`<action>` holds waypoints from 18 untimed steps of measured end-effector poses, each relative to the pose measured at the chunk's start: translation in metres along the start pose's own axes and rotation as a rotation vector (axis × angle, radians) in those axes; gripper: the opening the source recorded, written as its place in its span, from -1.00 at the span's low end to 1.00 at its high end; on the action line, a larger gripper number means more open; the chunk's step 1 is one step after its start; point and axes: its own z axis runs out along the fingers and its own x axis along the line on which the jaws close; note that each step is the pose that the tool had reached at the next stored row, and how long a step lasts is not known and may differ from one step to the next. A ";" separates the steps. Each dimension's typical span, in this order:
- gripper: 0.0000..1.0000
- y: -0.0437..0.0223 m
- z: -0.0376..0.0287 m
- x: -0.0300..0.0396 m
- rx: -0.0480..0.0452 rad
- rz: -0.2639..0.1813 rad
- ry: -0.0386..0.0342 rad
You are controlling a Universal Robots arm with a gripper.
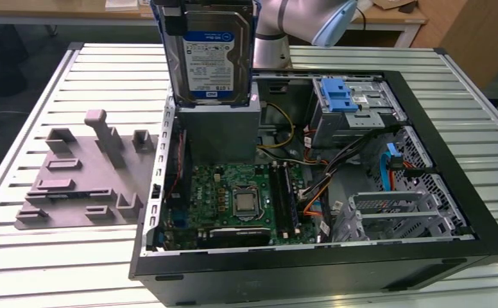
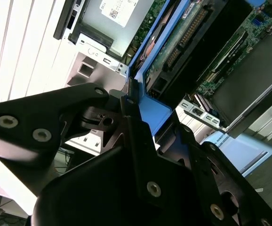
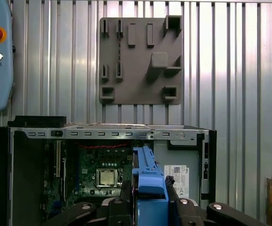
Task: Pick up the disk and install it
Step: 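Pick up the disk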
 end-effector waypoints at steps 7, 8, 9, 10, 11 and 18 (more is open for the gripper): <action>-0.27 -0.0001 0.0000 0.0000 0.0001 0.000 0.0000; -0.27 -0.0001 0.0000 0.0000 0.0001 0.000 0.0000; -0.27 -0.0001 0.0000 0.0000 0.0001 0.000 0.0000; -0.27 -0.0002 0.0000 0.0002 0.0001 0.000 0.0000; -0.27 -0.0003 0.0000 0.0008 0.0000 0.000 0.0000; -0.27 -0.0045 -0.0001 0.0068 0.0001 0.000 0.0003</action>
